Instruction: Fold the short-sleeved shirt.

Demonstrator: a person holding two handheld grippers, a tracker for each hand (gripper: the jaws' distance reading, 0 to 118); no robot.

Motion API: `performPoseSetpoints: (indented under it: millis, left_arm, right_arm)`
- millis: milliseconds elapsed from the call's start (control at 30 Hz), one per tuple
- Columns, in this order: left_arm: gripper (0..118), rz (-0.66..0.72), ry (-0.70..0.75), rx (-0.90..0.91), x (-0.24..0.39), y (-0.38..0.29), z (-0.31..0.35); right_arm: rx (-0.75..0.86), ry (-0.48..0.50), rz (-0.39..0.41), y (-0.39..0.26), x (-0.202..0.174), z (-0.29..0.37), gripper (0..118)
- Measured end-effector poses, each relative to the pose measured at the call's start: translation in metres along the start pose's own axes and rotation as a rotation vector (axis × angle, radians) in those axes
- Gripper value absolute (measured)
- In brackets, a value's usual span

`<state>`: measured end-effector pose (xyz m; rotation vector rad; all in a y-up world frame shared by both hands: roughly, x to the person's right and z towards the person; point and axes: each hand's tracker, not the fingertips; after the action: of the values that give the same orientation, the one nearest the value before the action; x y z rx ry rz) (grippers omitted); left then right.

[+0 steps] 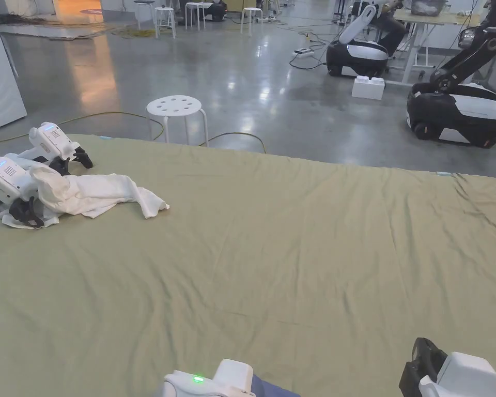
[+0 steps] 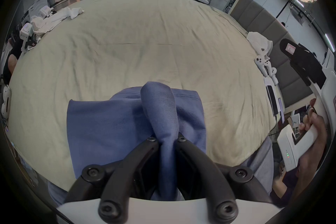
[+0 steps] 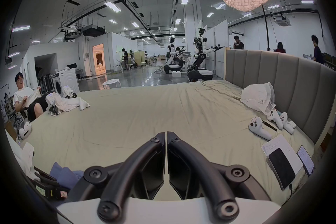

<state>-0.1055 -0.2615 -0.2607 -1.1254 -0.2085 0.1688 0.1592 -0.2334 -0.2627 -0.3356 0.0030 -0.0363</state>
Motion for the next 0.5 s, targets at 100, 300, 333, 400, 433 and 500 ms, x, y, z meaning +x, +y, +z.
performPoseSetpoints:
  millis: [100,300,333,400,433,500]
  left_arm:
    - [8,0.008,0.004,0.005,0.003,0.001,0.006]
    - [10,0.026,-0.059,0.03,0.002,0.005,0.016]
    - [18,0.025,-0.085,0.03,0.001,0.005,0.016]
    - [55,0.054,-0.177,0.035,-0.006,0.006,0.018]
    - [77,0.082,-0.224,0.035,-0.01,0.007,0.02]
    - [78,0.138,-0.27,0.067,-0.019,0.011,0.026]
  right_arm:
    - [-0.005,0.0,0.0,-0.002,0.0,-0.001,0]
    - [-0.011,0.005,0.005,-0.003,-0.003,-0.002,0]
    - [-0.012,0.006,0.005,-0.004,-0.004,-0.002,0]
    - [-0.015,0.006,0.003,-0.004,-0.004,-0.002,0]
    - [-0.016,0.006,0.003,-0.004,-0.004,-0.002,0]
    - [-0.018,0.007,0.007,-0.005,-0.004,-0.002,0]
